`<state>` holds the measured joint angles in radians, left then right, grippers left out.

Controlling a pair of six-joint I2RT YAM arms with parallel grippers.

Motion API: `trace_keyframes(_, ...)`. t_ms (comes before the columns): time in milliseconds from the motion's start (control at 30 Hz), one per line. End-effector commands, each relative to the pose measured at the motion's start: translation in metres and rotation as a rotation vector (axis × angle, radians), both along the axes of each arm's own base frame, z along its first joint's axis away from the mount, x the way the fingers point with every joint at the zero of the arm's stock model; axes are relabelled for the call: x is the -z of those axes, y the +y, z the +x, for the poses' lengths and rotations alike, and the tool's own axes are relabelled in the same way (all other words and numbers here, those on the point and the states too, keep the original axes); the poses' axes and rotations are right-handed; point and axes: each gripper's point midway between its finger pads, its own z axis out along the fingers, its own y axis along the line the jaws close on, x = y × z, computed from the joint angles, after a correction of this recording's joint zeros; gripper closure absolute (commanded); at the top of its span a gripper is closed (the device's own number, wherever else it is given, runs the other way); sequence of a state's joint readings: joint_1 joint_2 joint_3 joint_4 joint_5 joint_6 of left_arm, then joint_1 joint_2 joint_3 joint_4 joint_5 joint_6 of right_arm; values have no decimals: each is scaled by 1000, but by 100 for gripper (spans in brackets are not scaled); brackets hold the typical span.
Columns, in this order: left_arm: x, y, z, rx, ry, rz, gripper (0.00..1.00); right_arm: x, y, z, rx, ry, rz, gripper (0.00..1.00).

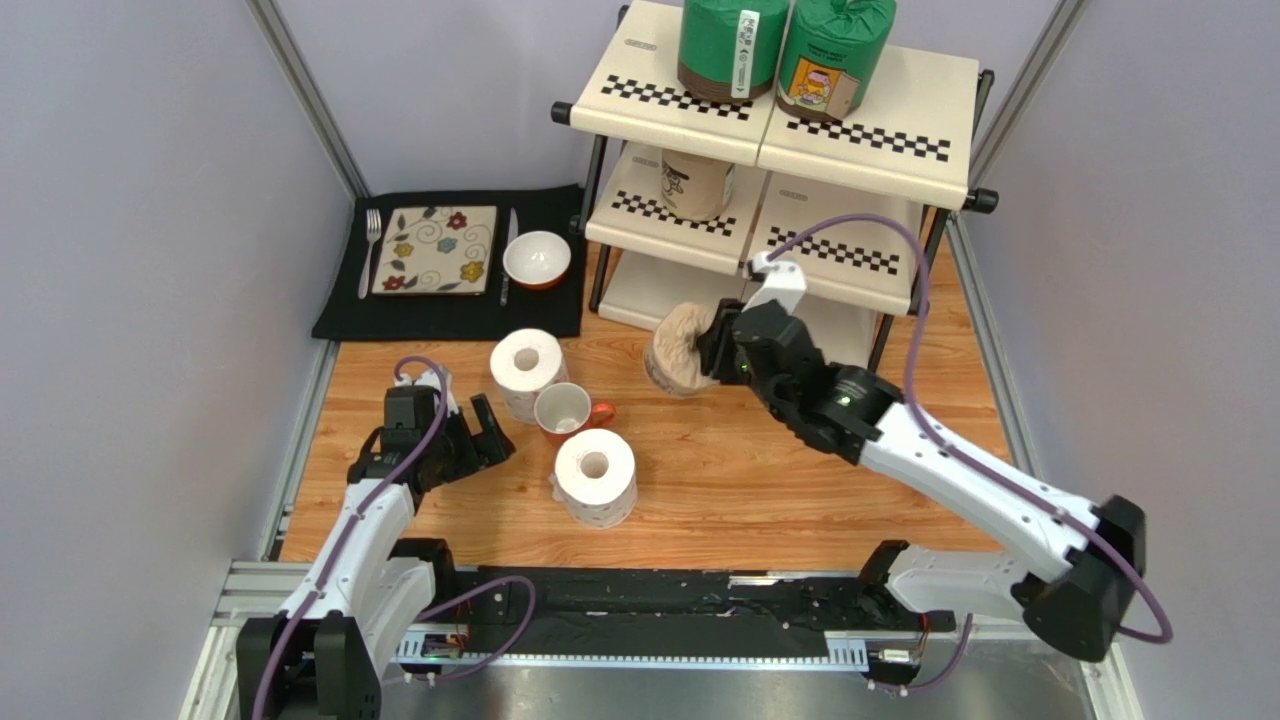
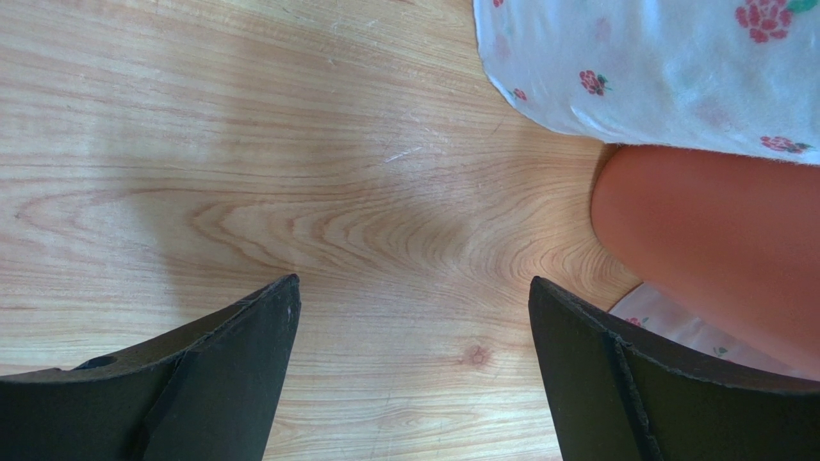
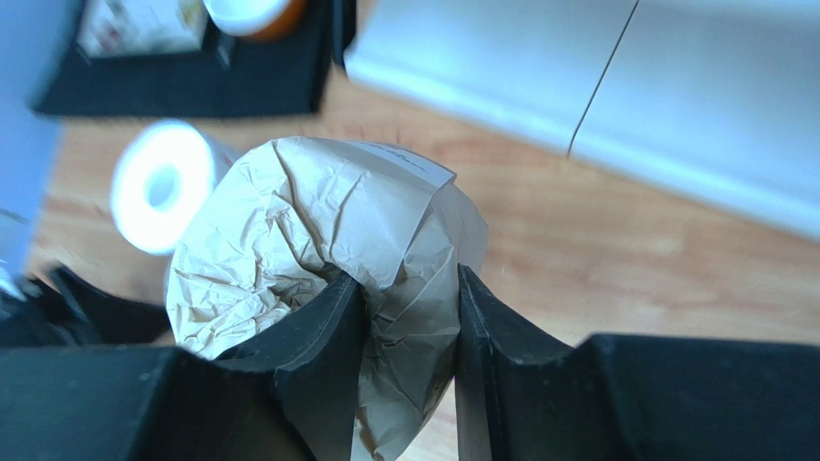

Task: Place and organize the paper towels onto the shelf

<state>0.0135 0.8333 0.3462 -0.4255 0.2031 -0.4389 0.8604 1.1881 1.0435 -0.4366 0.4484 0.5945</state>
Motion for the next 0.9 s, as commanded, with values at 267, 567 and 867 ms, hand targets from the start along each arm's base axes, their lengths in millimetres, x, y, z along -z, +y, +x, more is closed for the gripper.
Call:
trace_keyframes(267,3,-3,-2,21,1,-8,3,-158,-111,29,340,-369,110,72)
trace_keyframes(567,3,-3,-2,20,1,-5,3,-174,-132,66,405,-408,198,75)
trace_keyframes(867,3,-3,-2,21,-1,-5,3,-178,-140,101,453,-430,221,75)
